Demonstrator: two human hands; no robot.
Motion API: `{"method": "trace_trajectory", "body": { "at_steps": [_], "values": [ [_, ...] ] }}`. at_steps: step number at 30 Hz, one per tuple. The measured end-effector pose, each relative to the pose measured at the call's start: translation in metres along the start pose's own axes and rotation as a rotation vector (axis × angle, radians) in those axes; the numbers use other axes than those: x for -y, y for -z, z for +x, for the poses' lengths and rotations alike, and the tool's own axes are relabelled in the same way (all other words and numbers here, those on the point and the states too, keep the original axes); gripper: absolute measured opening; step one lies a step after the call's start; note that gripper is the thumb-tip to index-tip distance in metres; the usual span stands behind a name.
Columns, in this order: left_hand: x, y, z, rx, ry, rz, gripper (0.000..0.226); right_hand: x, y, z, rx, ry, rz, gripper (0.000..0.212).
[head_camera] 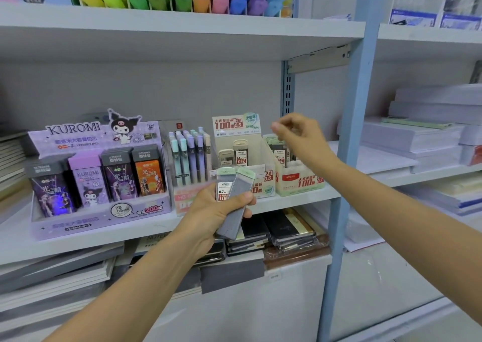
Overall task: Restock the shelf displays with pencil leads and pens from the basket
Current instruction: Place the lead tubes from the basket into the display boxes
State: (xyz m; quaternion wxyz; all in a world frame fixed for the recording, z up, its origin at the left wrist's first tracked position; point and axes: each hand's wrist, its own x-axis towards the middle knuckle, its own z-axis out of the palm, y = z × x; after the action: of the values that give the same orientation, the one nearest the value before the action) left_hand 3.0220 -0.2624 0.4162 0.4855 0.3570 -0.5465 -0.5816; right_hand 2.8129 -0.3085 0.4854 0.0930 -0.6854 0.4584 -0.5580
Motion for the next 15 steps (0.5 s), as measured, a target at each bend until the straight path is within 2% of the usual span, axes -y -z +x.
{"method": "trace_trajectory", "body": {
  "at_steps": [3,5,8,11,13,15],
  "values": [
    [-0.001,-0.003,-0.004,-0.005,-0.028,0.04,0.05,0.018,-0.017,-0.027,0.343,-0.121,0.129,0.023],
    [-0.002,-0.004,-0.008,0.0,-0.035,0.046,0.046,0.02,-0.026,-0.038,0.474,-0.186,0.208,0.022],
    [-0.004,-0.002,-0.014,0.023,0.03,-0.017,0.034,0.02,-0.028,-0.041,0.455,-0.244,0.374,0.017],
    [-0.009,0.003,-0.02,0.036,0.141,-0.14,0.032,0.02,-0.025,-0.04,0.433,-0.283,0.474,0.016],
    [-0.009,0.004,-0.024,0.035,0.123,-0.108,0.025,0.021,-0.026,-0.042,0.455,-0.275,0.479,0.023],
    [-0.01,0.005,-0.029,0.024,0.108,-0.104,0.021,0.022,-0.028,-0.044,0.452,-0.233,0.423,0.021]
  ]
}}
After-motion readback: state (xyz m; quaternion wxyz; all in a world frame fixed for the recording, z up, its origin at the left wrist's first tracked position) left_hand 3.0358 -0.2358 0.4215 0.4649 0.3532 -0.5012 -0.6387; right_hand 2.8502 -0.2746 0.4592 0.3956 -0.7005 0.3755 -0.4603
